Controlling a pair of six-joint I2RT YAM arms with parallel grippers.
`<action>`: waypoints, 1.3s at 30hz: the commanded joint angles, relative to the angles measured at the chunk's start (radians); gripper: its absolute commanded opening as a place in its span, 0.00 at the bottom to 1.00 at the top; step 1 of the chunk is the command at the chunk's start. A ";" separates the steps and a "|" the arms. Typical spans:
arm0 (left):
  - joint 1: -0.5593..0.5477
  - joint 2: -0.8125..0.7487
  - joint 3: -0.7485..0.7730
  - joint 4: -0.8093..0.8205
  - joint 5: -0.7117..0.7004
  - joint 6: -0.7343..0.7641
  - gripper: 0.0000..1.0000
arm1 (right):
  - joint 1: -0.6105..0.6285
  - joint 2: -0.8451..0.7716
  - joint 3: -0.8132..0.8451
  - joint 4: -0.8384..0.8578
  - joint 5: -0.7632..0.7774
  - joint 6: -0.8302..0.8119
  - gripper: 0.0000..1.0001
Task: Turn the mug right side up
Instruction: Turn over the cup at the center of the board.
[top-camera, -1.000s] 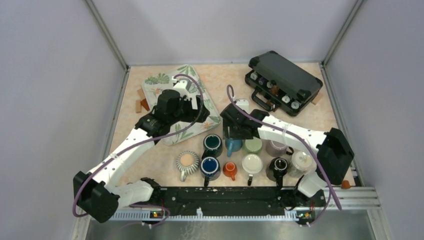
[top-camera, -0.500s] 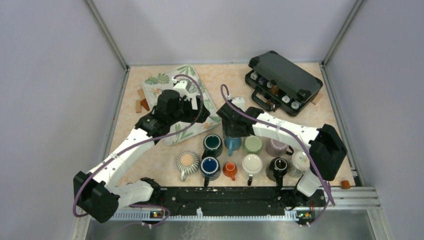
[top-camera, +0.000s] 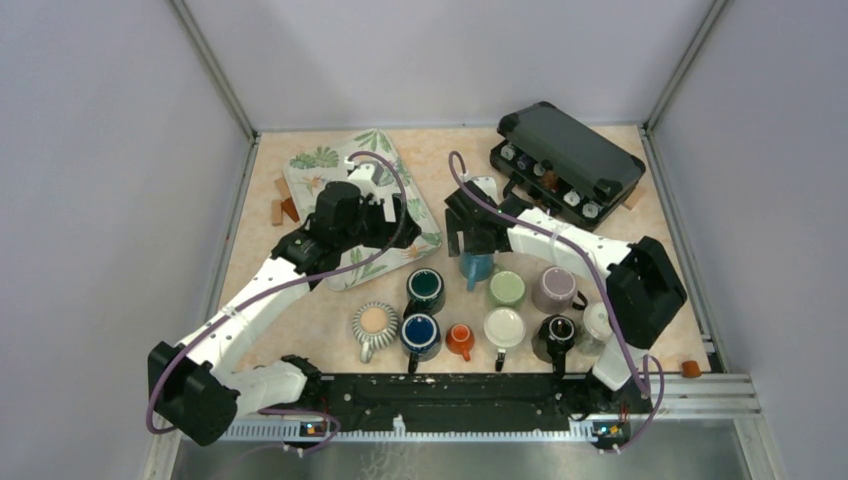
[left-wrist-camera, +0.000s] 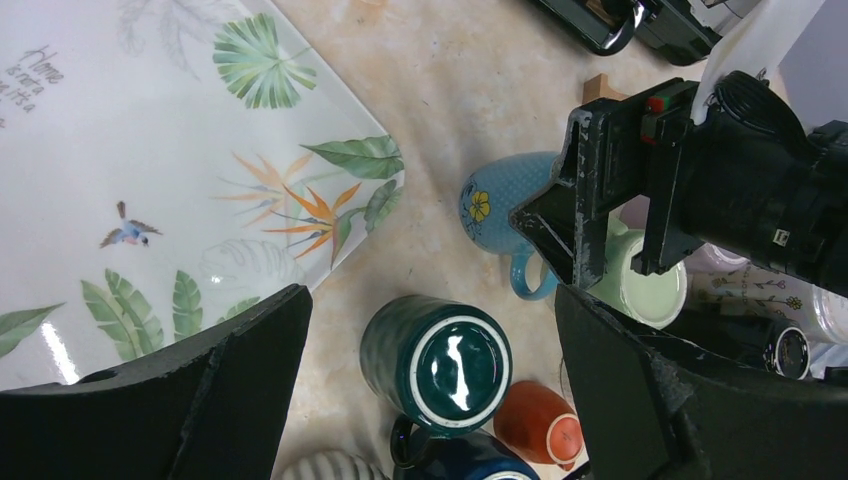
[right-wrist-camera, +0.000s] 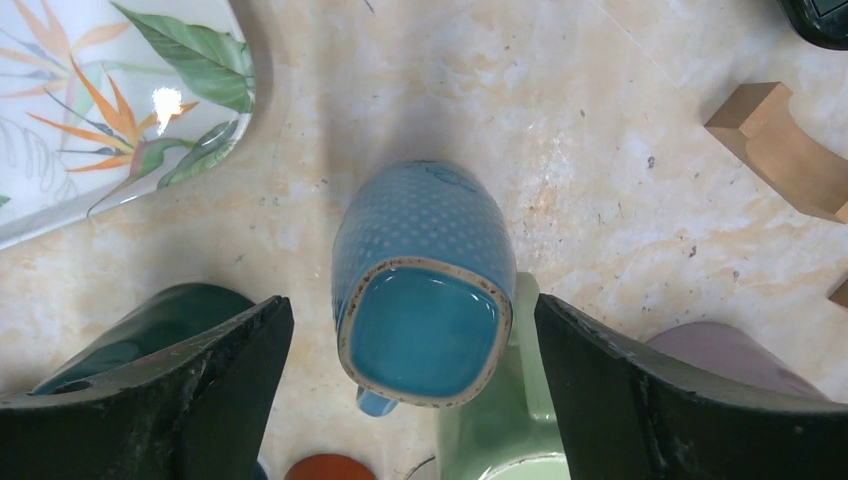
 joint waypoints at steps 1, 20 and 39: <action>0.004 -0.013 -0.007 0.052 0.020 -0.018 0.98 | 0.005 0.007 0.058 -0.035 0.009 0.009 0.93; 0.017 -0.010 -0.012 0.042 0.017 -0.027 0.98 | 0.028 -0.074 -0.029 -0.059 -0.053 0.154 0.59; 0.025 0.008 -0.016 0.050 0.032 -0.038 0.98 | -0.018 0.001 -0.022 -0.019 -0.010 0.048 0.42</action>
